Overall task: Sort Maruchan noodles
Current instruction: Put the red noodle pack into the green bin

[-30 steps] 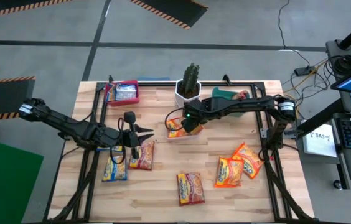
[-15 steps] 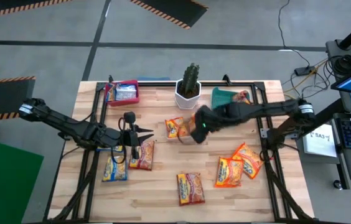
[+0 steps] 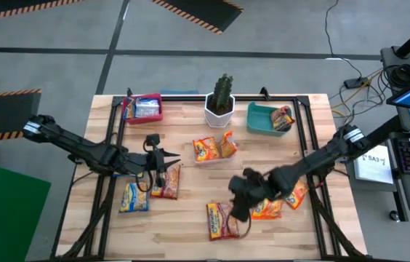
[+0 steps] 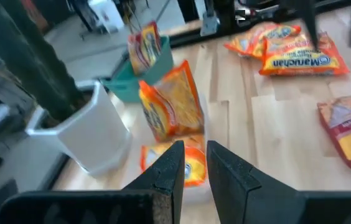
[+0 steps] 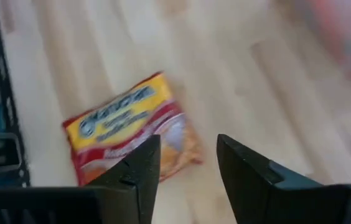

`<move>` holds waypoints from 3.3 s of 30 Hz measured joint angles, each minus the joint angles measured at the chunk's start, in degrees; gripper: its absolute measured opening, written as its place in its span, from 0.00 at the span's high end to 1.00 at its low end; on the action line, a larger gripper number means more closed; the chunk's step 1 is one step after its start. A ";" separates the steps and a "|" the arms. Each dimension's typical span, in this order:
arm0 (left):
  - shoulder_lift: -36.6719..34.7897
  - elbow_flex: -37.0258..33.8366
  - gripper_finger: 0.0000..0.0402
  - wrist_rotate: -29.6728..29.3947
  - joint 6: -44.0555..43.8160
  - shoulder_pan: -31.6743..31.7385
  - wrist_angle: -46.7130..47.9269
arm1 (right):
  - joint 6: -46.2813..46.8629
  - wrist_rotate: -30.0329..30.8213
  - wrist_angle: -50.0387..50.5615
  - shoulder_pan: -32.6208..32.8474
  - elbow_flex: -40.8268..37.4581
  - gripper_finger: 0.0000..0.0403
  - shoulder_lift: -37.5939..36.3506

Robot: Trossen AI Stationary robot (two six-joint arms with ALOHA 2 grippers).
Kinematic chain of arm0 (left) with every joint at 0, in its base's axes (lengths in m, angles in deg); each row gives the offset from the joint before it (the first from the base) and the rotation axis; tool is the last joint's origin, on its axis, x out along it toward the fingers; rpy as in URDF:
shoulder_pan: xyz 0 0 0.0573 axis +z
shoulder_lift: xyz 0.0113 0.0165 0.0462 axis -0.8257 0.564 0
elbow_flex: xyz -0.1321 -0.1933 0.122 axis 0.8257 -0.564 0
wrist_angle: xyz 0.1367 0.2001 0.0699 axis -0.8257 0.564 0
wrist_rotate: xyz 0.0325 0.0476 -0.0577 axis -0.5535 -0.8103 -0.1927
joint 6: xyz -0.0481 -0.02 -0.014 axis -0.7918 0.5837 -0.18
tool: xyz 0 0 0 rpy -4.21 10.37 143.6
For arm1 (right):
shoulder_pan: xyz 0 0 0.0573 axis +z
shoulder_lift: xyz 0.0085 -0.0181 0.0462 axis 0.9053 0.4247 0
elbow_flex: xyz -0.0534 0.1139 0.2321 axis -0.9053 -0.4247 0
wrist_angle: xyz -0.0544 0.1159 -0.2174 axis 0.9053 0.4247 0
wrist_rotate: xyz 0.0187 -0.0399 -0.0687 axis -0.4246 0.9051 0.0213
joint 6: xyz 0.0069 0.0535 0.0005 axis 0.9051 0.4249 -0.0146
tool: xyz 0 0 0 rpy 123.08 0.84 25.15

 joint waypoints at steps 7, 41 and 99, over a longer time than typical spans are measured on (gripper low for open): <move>3.63 0.01 0.87 0.04 -6.36 -0.17 0.86 | -0.22 -0.57 -10.65 4.22 -0.87 0.76 7.52; 36.51 14.06 0.87 18.13 -8.73 -4.92 -0.84 | 11.16 8.46 -0.41 -2.11 1.45 0.98 6.66; 51.84 15.84 0.87 21.14 -11.40 -5.29 -12.90 | 16.24 -10.62 -40.91 -14.73 -28.12 0.14 0.43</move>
